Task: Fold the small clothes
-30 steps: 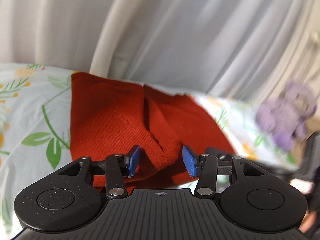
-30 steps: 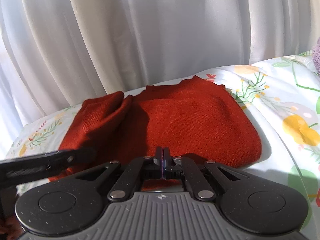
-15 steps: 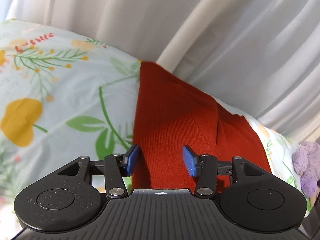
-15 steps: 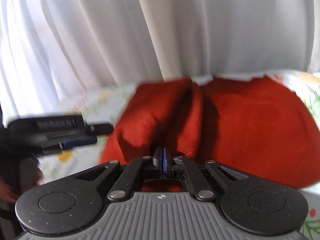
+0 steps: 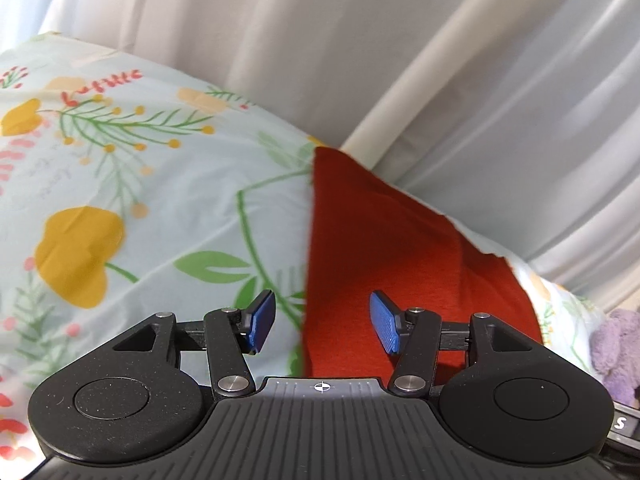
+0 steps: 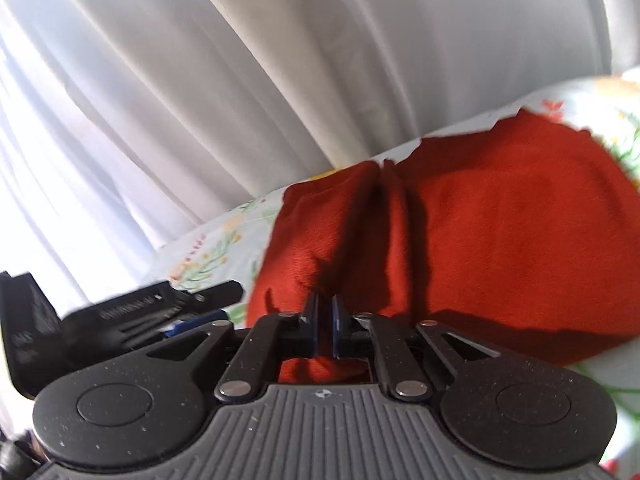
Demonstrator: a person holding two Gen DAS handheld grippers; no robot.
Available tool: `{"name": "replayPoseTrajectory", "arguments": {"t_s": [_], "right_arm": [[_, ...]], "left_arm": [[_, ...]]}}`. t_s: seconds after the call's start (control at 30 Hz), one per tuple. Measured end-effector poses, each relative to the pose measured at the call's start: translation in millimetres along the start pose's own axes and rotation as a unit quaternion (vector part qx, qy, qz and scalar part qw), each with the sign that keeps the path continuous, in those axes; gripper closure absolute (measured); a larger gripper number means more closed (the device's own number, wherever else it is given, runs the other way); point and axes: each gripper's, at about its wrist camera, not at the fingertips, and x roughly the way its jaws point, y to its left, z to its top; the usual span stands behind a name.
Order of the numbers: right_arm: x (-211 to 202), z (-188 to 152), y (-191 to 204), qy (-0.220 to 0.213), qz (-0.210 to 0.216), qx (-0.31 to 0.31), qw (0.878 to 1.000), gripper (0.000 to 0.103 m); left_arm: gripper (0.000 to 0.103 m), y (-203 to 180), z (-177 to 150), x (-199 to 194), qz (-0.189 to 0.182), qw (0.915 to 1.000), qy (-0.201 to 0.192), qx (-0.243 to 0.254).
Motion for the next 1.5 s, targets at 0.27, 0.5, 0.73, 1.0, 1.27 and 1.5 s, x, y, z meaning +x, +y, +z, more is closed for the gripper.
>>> {"name": "replayPoseTrajectory", "arguments": {"t_s": [0.27, 0.5, 0.73, 1.0, 1.27, 1.5], "right_arm": [[27, -4, 8, 0.036, -0.009, -0.015, 0.999, 0.086], [13, -11, 20, 0.0, -0.056, -0.066, 0.996, 0.096], [12, -12, -1, 0.023, -0.044, -0.06, 0.997, 0.091], [19, 46, -60, 0.017, -0.01, 0.08, 0.997, 0.072], [76, 62, -81, 0.073, 0.103, 0.181, 0.975, 0.058], [82, 63, -44, 0.06, 0.041, 0.079, 0.994, 0.09]], "left_arm": [[0.045, 6, 1, 9, 0.014, 0.9999, 0.009, 0.002], [0.045, -3, 0, 8, 0.009, 0.9998, -0.001, 0.018], [0.045, -3, -6, 21, -0.069, 0.9974, 0.022, -0.008], [0.045, 12, 11, 27, 0.011, 0.9986, 0.019, -0.048], [0.042, 22, 10, 36, 0.031, 0.9975, 0.031, -0.056], [0.042, 14, 12, 36, 0.04, 0.998, 0.029, -0.04]]}}
